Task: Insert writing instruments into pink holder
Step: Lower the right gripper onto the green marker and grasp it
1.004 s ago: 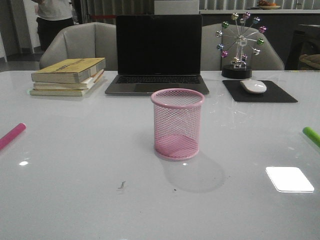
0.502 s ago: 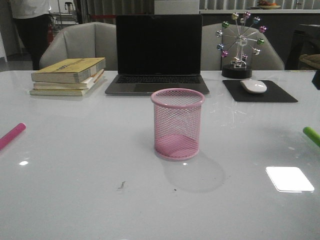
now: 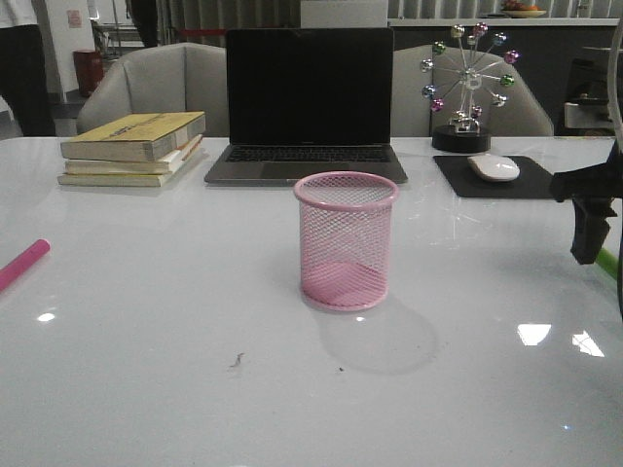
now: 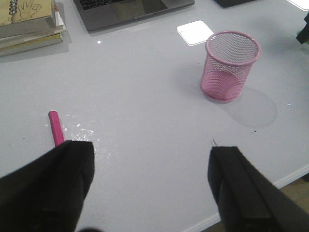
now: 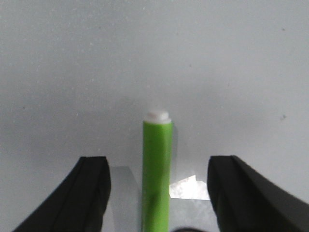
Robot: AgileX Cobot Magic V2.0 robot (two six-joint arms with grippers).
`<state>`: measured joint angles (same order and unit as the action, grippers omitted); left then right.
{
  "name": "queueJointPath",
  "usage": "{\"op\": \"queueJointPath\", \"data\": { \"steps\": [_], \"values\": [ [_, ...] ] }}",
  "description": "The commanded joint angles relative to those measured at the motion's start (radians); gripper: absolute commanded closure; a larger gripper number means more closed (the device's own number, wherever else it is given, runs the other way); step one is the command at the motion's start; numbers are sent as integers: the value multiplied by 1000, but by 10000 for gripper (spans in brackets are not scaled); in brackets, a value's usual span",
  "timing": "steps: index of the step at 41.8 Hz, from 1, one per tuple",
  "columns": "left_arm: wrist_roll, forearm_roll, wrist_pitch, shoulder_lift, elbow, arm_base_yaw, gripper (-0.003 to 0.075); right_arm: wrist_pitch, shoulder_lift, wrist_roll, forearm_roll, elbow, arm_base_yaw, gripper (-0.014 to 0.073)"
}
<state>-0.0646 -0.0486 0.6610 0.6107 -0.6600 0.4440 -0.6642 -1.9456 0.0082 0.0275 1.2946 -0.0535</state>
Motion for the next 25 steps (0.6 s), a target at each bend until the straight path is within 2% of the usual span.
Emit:
{"op": "queueJointPath", "data": {
  "steps": [1, 12, 21, 25],
  "values": [
    [6, -11, -86, 8, -29, 7, 171, 9, 22, -18, -1, 61, -7, 54],
    [6, -11, -86, 8, -29, 7, 171, -58, -33, -18, -8, 136, -7, 78],
    [6, -11, -86, 8, -29, 7, 171, -85, -37, -18, -9, 140, -7, 327],
    [6, -11, -86, 8, -29, 7, 171, -86, -35, -18, -9, 140, -7, 403]
  ]
}}
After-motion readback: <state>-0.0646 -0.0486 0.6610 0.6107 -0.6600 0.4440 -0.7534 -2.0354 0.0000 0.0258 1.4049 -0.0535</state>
